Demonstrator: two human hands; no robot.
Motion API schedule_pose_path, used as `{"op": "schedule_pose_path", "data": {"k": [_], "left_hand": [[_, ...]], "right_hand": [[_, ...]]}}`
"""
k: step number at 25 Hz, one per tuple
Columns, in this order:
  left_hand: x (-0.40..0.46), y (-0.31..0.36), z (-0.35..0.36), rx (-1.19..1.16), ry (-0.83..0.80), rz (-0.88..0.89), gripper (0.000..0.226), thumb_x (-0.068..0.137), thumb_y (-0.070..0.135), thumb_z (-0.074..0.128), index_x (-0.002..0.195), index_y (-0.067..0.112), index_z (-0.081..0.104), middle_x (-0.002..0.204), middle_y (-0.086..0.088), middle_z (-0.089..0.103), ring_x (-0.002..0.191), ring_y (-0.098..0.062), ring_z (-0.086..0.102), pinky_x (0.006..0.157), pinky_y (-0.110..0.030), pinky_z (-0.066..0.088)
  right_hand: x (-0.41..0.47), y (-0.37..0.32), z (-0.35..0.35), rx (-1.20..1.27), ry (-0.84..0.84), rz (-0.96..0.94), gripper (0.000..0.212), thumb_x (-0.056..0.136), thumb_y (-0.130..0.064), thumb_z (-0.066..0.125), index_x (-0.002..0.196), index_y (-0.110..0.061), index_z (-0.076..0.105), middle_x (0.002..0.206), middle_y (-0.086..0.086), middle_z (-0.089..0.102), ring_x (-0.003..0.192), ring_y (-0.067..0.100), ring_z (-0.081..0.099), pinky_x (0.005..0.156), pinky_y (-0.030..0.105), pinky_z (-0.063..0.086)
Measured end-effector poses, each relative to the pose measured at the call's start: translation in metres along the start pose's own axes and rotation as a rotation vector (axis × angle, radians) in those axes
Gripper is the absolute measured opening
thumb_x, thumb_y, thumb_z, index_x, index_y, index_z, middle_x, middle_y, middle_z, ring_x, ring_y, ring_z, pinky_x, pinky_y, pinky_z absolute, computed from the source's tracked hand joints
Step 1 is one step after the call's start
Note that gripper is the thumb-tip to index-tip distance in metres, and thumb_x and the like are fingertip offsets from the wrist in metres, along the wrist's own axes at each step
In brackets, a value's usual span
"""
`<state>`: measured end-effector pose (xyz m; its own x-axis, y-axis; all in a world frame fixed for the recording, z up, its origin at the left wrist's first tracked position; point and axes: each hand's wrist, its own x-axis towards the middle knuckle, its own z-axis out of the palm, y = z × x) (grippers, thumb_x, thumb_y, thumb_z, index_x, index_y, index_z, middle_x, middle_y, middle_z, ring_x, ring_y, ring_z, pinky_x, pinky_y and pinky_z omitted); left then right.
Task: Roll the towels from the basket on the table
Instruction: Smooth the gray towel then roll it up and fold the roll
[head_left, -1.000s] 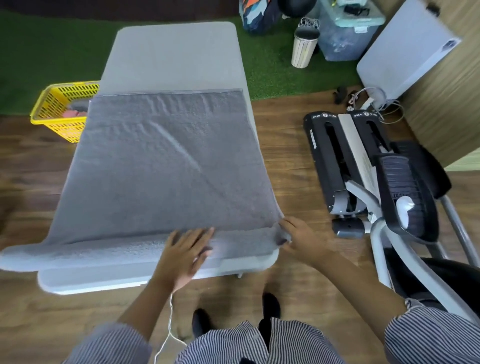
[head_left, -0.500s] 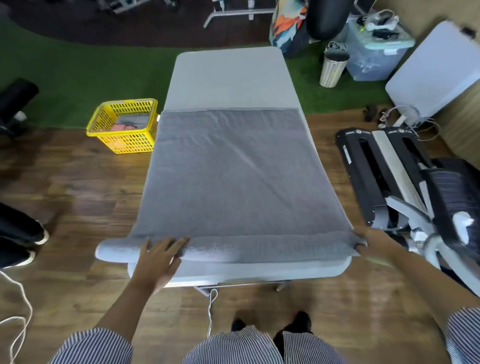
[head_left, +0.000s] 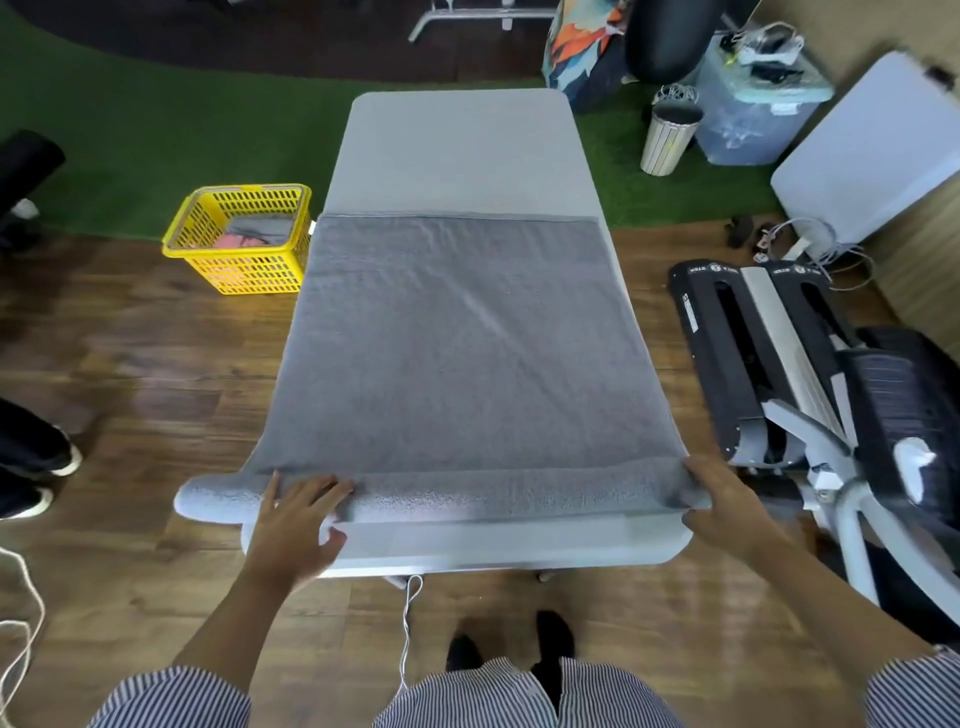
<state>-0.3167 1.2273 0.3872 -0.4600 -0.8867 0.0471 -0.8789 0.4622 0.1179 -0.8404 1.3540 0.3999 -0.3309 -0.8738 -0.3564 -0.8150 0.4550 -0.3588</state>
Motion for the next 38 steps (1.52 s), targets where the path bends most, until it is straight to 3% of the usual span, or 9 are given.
{"op": "schedule_pose_path", "data": {"k": [6,9,11,17,22,26,32,35,38], "left_hand": [[0.012,0.005,-0.021,-0.032,-0.051,-0.056,0.038,0.067,0.021,0.054,0.102,0.018,0.067,0.089,0.000,0.073,0.077,-0.026,0.070,0.076,-0.051,0.051],[0.014,0.001,-0.021,-0.048,-0.021,-0.123,0.035,0.068,0.027,0.050,0.100,0.019,0.060,0.089,0.003,0.070,0.080,-0.023,0.069,0.083,-0.050,0.047],[0.014,0.001,-0.020,-0.040,0.004,-0.180,0.032,0.068,0.026,0.056,0.098,0.018,0.060,0.097,0.000,0.065,0.087,-0.026,0.065,0.088,-0.056,0.044],[0.005,0.004,-0.009,0.043,0.153,-0.134,0.042,0.072,0.027,0.046,0.101,0.011,0.072,0.099,-0.004,0.069,0.094,-0.024,0.064,0.099,-0.063,0.034],[0.011,0.002,-0.007,0.007,0.029,-0.098,0.064,0.042,-0.013,0.073,0.101,0.009,0.068,0.087,-0.008,0.068,0.085,-0.030,0.061,0.090,-0.069,0.038],[0.015,0.000,-0.013,-0.180,0.005,0.011,0.055,0.057,-0.003,0.048,0.107,0.020,0.055,0.088,-0.008,0.068,0.085,-0.030,0.061,0.093,-0.048,0.046],[0.006,-0.025,-0.024,-0.053,0.024,-0.212,0.046,0.069,0.028,0.072,0.109,0.008,0.061,0.112,-0.008,0.061,0.105,-0.032,0.058,0.102,-0.058,0.033],[0.000,-0.037,-0.020,0.015,-0.087,-0.166,0.071,0.057,0.023,0.086,0.121,0.011,0.059,0.125,-0.008,0.061,0.122,-0.028,0.054,0.106,-0.063,0.022],[-0.001,-0.038,-0.026,0.057,-0.057,-0.140,0.054,0.060,0.016,0.078,0.112,0.012,0.064,0.101,-0.008,0.070,0.095,-0.032,0.067,0.093,-0.065,0.041]], "right_hand": [[0.019,-0.012,-0.023,-0.132,-0.106,-0.030,0.018,0.074,-0.025,0.047,0.081,-0.010,0.056,0.073,0.001,0.056,0.079,0.033,0.057,0.067,0.034,0.041],[0.033,-0.013,-0.029,-0.216,-0.144,-0.124,0.031,0.072,-0.035,0.041,0.091,-0.013,0.053,0.093,0.003,0.054,0.085,0.030,0.055,0.073,0.043,0.048],[0.032,-0.019,-0.026,-0.133,-0.025,-0.210,0.038,0.074,-0.011,0.056,0.112,-0.009,0.053,0.112,0.007,0.050,0.092,0.030,0.054,0.076,0.045,0.049],[0.020,-0.016,-0.009,-0.178,0.090,-0.299,0.054,0.065,-0.002,0.071,0.118,0.002,0.057,0.112,0.017,0.060,0.097,0.037,0.057,0.087,0.046,0.046],[0.026,-0.023,-0.016,-0.208,-0.024,-0.184,0.022,0.068,-0.010,0.063,0.089,-0.006,0.060,0.084,0.010,0.062,0.081,0.034,0.058,0.070,0.040,0.048],[0.032,-0.026,-0.025,-0.190,-0.163,-0.128,0.020,0.068,-0.019,0.049,0.082,-0.006,0.055,0.079,0.009,0.057,0.079,0.033,0.056,0.068,0.038,0.045],[0.026,-0.032,-0.016,-0.127,0.094,-0.221,0.041,0.069,0.005,0.055,0.108,-0.004,0.058,0.099,0.010,0.060,0.090,0.034,0.054,0.080,0.041,0.046],[0.027,-0.035,-0.013,-0.135,0.058,-0.154,0.028,0.068,0.007,0.049,0.090,-0.005,0.061,0.086,0.012,0.063,0.080,0.036,0.058,0.071,0.044,0.050],[0.030,-0.040,-0.016,-0.221,-0.021,-0.155,0.026,0.066,0.007,0.046,0.062,-0.018,0.043,0.061,0.010,0.054,0.062,0.035,0.055,0.058,0.040,0.047]]}}
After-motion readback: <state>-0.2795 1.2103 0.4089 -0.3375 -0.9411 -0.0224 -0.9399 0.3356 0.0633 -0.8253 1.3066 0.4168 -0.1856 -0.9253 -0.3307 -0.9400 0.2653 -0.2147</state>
